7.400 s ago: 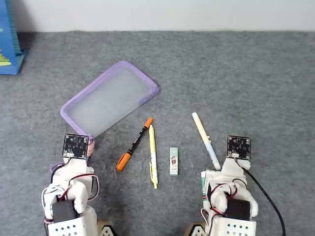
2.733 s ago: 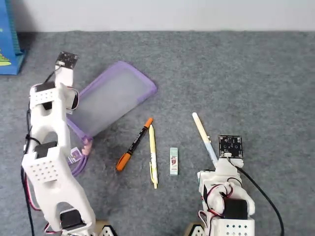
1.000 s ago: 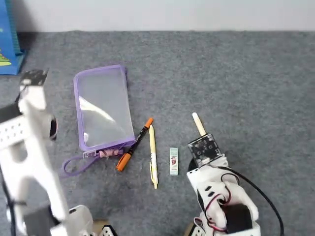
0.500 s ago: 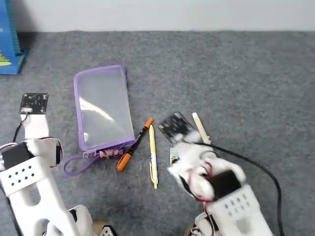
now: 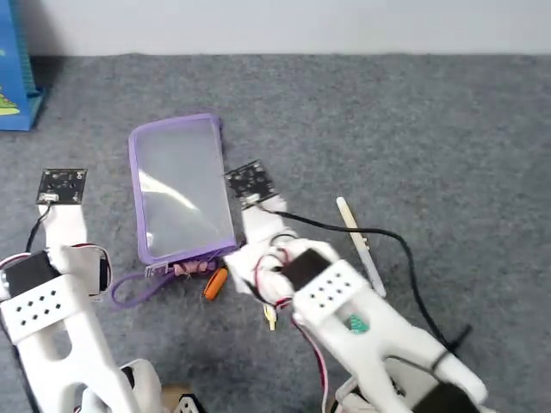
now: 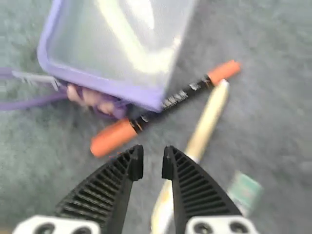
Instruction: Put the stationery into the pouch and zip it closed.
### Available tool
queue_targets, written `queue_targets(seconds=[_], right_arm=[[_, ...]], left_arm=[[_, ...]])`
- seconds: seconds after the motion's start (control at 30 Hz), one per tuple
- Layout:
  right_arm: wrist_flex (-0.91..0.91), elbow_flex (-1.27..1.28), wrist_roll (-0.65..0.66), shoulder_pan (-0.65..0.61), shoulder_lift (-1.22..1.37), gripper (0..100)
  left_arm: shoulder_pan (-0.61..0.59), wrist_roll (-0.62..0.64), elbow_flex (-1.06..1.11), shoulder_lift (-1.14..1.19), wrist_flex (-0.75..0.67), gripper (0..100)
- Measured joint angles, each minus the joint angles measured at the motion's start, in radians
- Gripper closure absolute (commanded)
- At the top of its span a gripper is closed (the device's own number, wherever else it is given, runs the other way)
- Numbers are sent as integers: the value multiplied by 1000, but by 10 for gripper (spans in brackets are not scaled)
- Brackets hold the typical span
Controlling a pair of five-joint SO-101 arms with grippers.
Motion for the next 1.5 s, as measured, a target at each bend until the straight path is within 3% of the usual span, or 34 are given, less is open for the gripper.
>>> queue_targets(seconds=[0.2, 0.7, 1.17, 1.5], right_arm=[[-126, 0, -44, -104, 153, 908], [-196, -244, -46, -137, 433, 908], [120, -542, -95, -106, 683, 912], [308, -628, -58, 114, 684, 908]], left_arm=[[-83, 0, 0, 0, -48, 985], [-101, 6, 54, 0, -81, 985], [-101, 6, 64, 0, -95, 985], [-101, 6, 64, 0, -95, 985]])
